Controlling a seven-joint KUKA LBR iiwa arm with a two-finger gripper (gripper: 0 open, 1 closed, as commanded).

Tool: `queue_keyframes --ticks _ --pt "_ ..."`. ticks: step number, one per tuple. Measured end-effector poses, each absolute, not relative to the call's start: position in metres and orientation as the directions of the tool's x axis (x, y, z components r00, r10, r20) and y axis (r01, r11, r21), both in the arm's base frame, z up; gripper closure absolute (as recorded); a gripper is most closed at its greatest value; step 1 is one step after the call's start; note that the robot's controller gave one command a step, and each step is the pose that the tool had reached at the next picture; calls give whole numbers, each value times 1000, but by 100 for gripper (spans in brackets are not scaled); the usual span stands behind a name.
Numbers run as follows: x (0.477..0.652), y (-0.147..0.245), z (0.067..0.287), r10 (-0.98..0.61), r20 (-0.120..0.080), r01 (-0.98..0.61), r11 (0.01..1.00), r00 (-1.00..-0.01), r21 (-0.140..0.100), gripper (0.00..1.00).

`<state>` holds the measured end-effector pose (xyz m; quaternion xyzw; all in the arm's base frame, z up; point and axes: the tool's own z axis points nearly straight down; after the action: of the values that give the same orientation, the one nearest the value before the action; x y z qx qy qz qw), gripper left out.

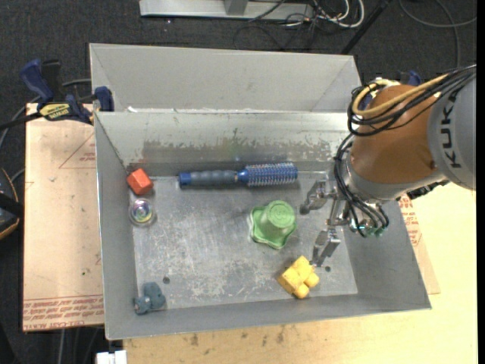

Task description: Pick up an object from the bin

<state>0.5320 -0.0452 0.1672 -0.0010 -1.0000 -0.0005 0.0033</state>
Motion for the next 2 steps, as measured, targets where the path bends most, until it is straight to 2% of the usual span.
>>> queue_keyframes --ticks 1,2 --pt "524 -29 134 -236 -26 -236 972 -971 -4 0" --pt "524 -7 127 -66 -34 -66 998 -997 -6 0"
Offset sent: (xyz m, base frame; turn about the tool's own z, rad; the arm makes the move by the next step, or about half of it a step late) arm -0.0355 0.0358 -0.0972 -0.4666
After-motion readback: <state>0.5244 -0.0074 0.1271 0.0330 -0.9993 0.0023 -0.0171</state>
